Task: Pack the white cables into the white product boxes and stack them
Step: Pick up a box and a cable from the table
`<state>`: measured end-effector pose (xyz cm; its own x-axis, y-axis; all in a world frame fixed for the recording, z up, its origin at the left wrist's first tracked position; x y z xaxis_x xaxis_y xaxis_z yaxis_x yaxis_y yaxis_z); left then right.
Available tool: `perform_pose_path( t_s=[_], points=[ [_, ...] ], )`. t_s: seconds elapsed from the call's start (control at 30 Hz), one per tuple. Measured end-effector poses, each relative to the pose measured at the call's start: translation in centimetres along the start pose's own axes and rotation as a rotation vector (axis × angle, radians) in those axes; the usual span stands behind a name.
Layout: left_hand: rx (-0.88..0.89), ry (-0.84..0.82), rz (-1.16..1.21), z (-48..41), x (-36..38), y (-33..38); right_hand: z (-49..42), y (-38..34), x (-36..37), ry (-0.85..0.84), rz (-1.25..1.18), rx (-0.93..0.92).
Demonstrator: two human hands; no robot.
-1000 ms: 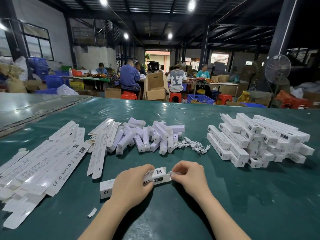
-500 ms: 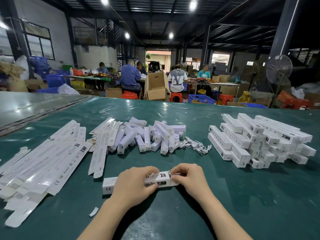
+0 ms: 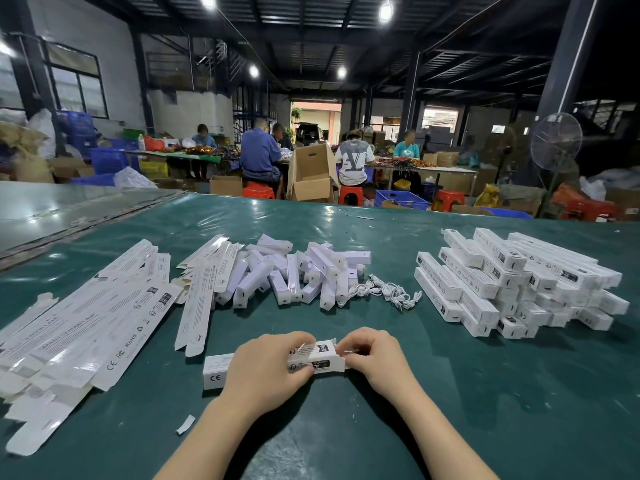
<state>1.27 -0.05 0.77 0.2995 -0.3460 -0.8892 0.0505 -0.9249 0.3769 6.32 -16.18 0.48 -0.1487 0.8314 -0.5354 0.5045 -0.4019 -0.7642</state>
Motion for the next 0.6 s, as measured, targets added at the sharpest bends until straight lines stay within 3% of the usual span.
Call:
perform_pose_path(
  t_s=[0.23, 0.5, 0.6],
  points=[
    [-0.012, -0.006, 0.005, -0.01, 0.01, -0.02, 0.18, -0.18, -0.23, -0.104, -0.108, 0.004],
    [-0.004, -0.012, 0.018, -0.08, -0.08, -0.14, 0.22, 0.10, 0.08, 0.016, 0.005, -0.009],
    [0.002, -0.015, 0.016, -0.05, -0.04, -0.18, 0.34, -0.07, 0.21, -0.072, -0.068, 0.018]
  ],
)
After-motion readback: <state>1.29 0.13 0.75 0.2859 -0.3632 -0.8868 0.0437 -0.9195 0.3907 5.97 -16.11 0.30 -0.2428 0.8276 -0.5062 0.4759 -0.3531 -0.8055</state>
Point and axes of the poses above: each hand's wrist, its own z-axis away from the middle knuckle, its own x-axis out of the palm, y = z × x, the point moved 4 cm from there along -z, towards the middle knuckle, and after that the axes turned 10 degrees about -x, right-handed, at the moved point
